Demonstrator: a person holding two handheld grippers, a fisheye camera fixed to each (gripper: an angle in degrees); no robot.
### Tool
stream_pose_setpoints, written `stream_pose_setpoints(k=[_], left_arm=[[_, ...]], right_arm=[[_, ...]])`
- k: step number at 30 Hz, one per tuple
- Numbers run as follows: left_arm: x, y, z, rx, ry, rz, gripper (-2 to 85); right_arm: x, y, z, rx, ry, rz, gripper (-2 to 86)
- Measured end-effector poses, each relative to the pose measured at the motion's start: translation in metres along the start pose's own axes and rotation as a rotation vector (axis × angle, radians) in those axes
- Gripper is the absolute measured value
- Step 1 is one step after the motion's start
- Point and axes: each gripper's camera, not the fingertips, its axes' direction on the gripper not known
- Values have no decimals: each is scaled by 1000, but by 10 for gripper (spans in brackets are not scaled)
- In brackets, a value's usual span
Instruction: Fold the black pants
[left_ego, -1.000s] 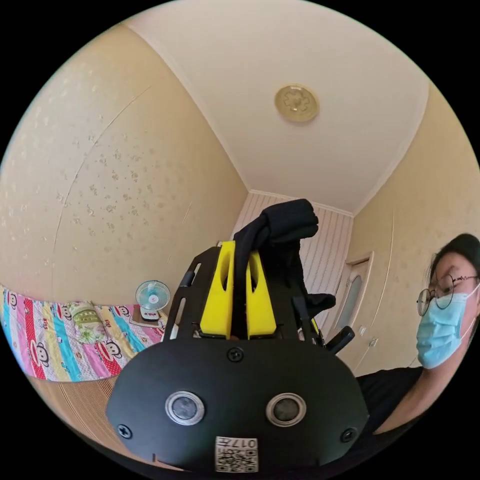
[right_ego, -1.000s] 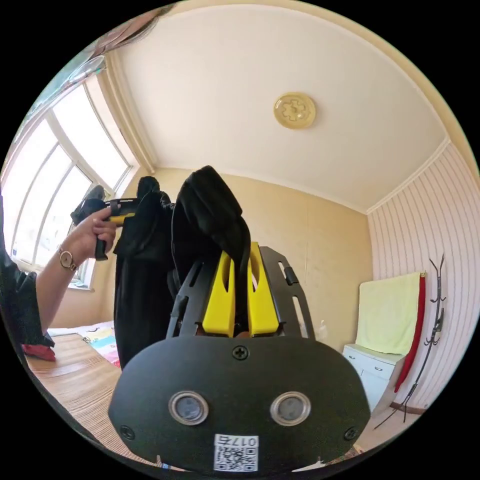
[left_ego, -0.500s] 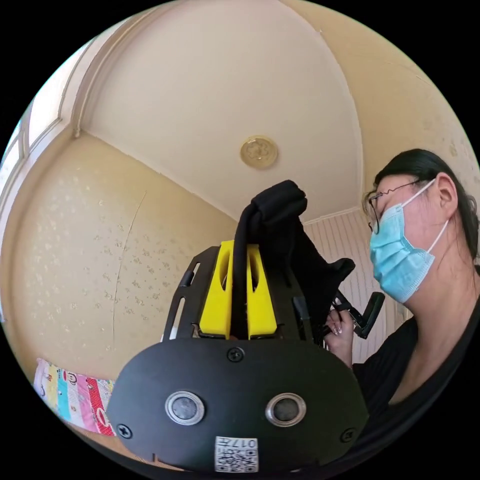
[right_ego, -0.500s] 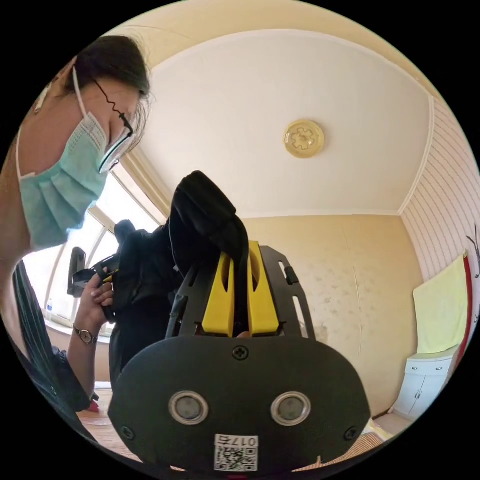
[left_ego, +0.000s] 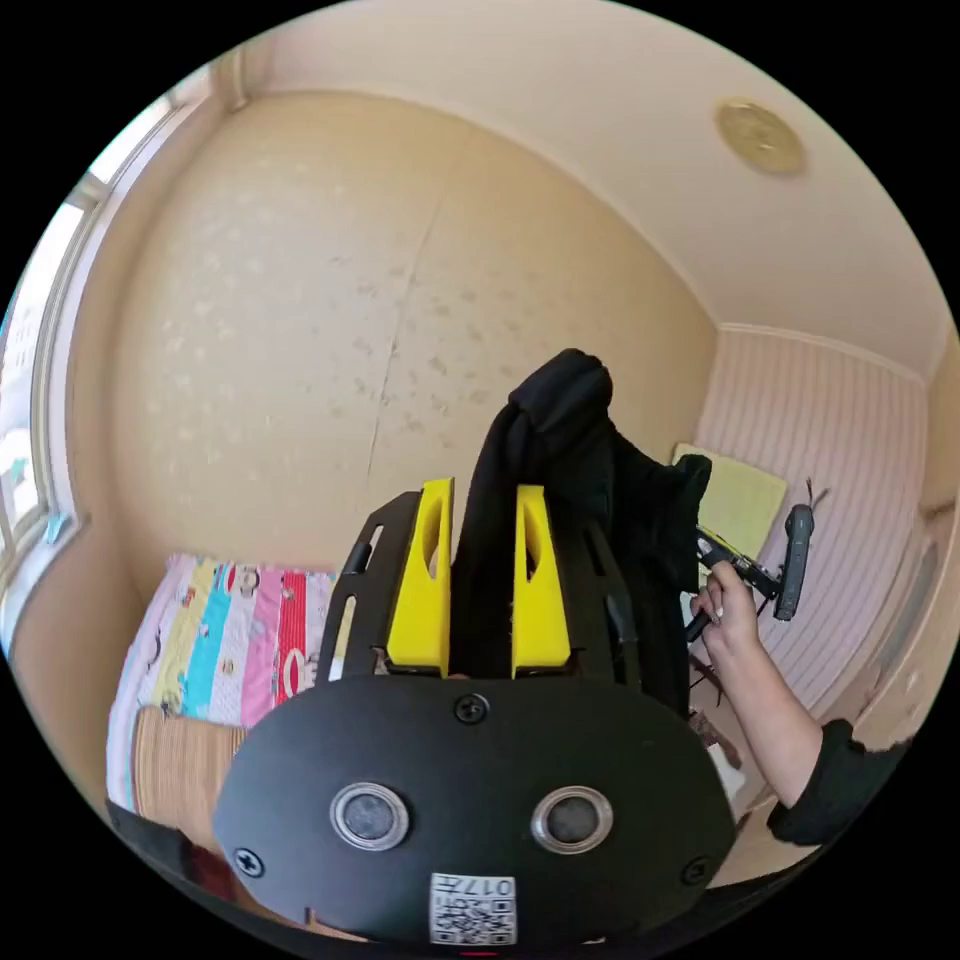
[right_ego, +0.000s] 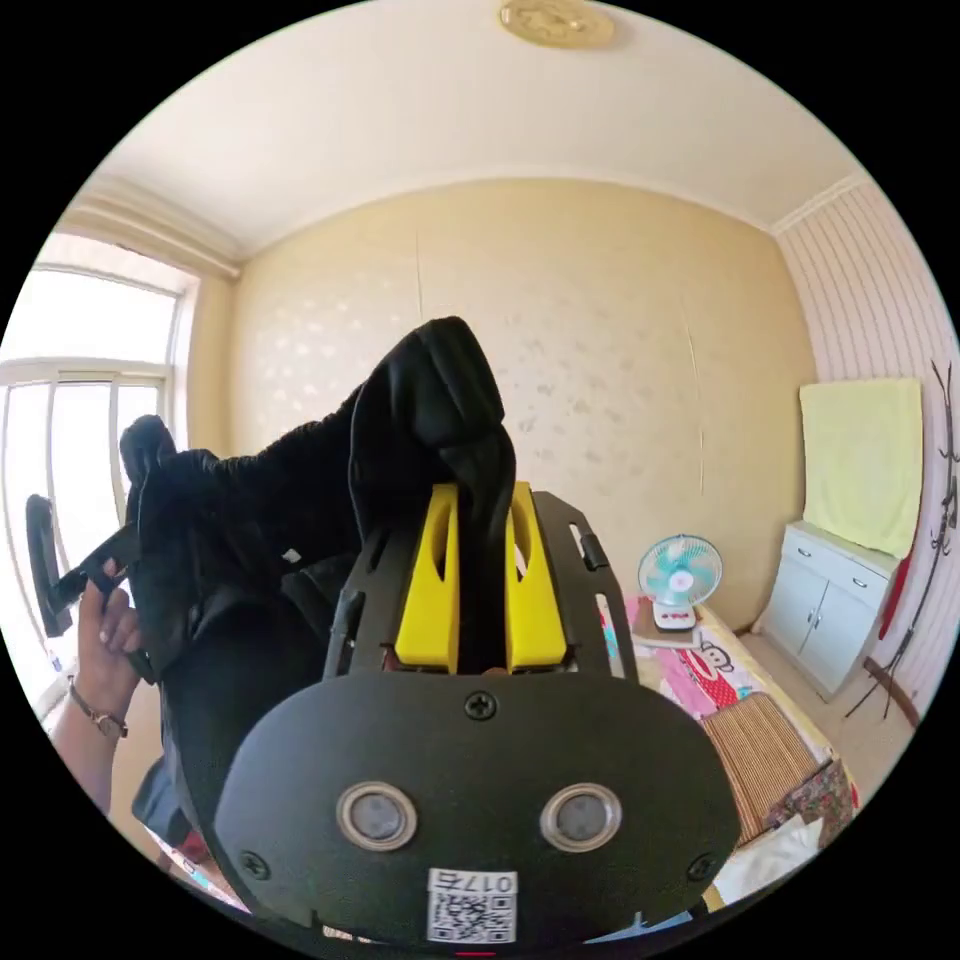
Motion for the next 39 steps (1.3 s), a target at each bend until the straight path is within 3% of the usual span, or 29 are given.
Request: stream_pose_setpoints(k=[1,6,10,14,17,20,27,33,39], left_arm=[[-31,-10,12,-22,26,-44,56],[-108,41,60,-302,-105,-6,51],[-157,168,116,-789,-263,37,52],[-176,279,117,-1137,-281,0,56],[-180,319,97,-1293,-295,-57,57],[-186,324,74,-1385,-307,-95,58],[-203,261,41,-1387,-311,-82,59],[-213,232,10,-1410,-318,-84,60],[-235,201,-22,-1488,-302,-55,57]], right_arm=[[20,-9,52,-165,39,5,58],[133,77,141,-289,-62,105,28],[220,240,232,-708,32,121,18],[286,371,256,-1011,49,173,14],[328,436,255,-1202,78,154,13],[371,463,252,-1328,84,133,15],[466,415,264,-1270,34,143,22],[480,384,276,-1241,-20,-10,25],[481,391,297,-1397,-170,-138,25]])
